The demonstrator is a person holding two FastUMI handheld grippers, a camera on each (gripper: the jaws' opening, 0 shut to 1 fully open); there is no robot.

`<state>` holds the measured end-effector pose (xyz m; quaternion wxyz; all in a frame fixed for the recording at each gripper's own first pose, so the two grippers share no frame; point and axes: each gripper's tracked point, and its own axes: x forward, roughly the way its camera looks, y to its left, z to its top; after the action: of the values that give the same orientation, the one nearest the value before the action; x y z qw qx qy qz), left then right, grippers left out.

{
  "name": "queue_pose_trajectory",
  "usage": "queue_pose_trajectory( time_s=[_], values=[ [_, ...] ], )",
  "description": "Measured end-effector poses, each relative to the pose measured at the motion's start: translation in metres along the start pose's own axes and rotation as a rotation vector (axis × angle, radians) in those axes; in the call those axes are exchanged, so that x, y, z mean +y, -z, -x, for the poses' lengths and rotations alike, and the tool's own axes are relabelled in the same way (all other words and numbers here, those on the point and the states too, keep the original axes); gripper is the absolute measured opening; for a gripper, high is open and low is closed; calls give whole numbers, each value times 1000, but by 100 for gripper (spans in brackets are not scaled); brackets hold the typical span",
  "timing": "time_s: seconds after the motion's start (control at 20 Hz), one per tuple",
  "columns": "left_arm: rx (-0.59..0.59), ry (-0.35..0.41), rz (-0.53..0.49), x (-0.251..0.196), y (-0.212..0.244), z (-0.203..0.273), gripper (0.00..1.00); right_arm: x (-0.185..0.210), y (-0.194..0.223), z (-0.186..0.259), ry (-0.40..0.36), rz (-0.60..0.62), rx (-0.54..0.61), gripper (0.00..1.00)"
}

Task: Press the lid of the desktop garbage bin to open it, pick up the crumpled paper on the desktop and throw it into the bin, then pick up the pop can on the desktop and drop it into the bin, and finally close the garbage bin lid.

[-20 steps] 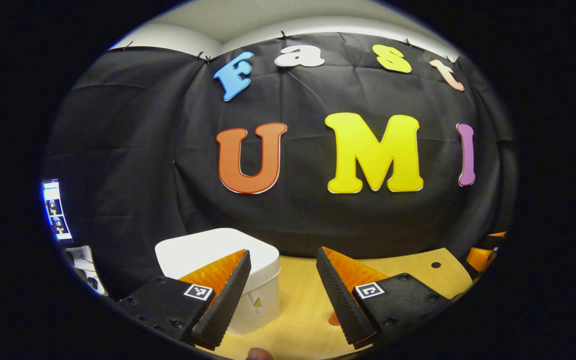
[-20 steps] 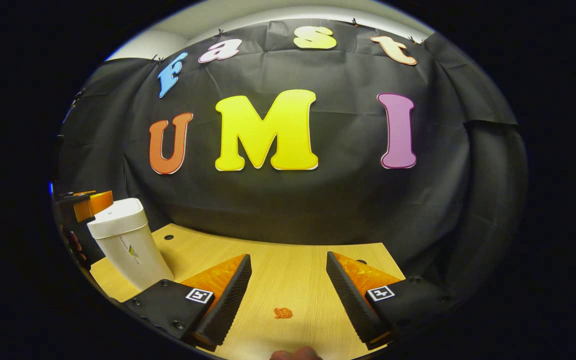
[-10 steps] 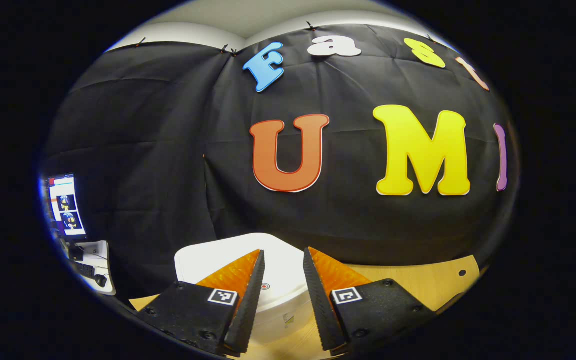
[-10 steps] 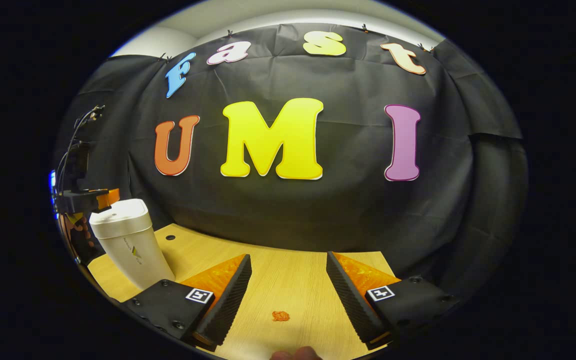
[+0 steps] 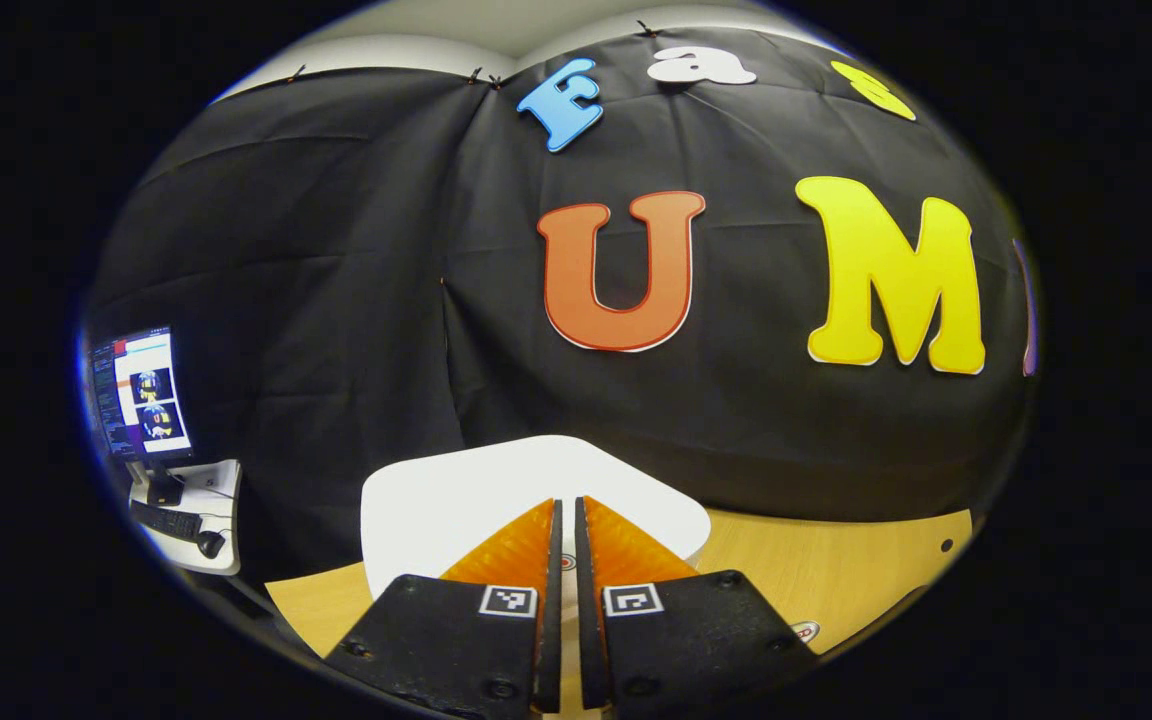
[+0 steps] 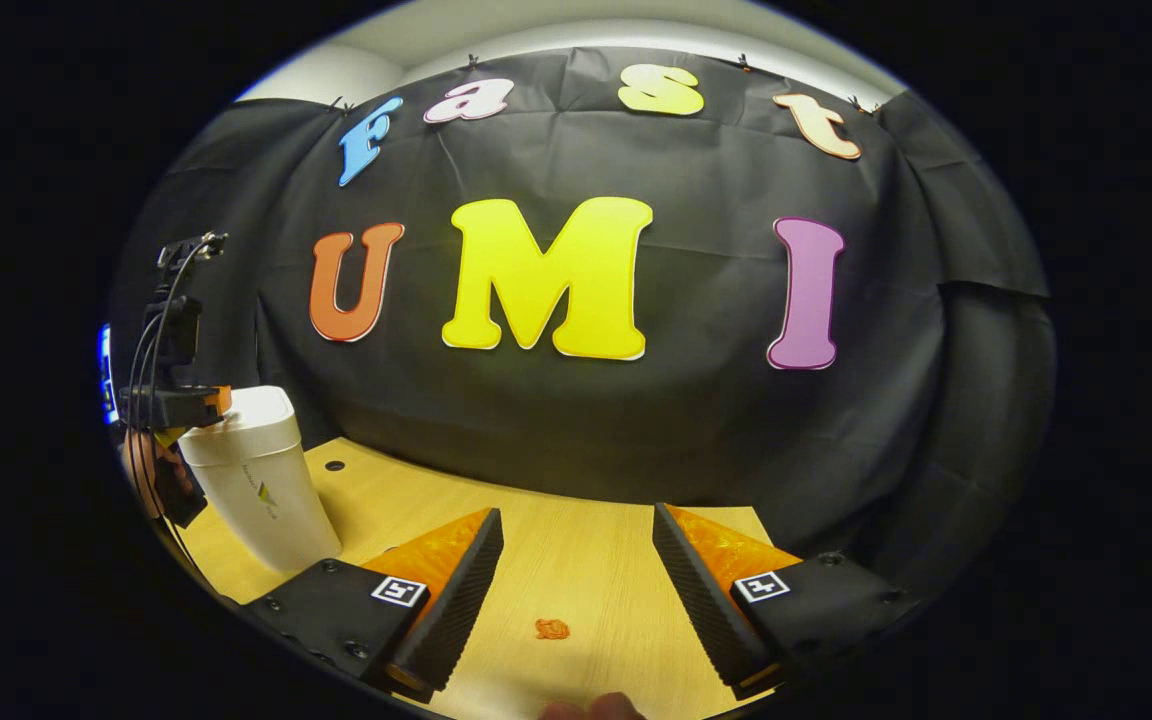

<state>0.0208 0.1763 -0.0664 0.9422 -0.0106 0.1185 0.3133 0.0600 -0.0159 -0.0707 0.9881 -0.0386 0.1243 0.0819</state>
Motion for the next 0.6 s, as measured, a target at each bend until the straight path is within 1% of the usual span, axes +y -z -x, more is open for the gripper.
queue_pose_trajectory(
  time_s=[0.05,0.15,0.3,0.45,0.5,0.6],
  values=[
    [13,-5,2,1,4,-1,6,-2,1,0,5,-2,-2,95],
    [36,-10,-1,2,10,0,4,-2,2,0,13,-4,-1,95],
    [35,-27,-20,3,12,-2,4,0,5,1,15,-1,5,95],
    [43,-16,38,2,19,-4,3,0,12,3,16,-10,14,95],
    [50,-15,34,0,19,-3,4,-1,14,4,19,-6,16,95],
    [22,-21,7,1,11,-2,4,-2,15,6,22,-3,15,95]
  ],
)
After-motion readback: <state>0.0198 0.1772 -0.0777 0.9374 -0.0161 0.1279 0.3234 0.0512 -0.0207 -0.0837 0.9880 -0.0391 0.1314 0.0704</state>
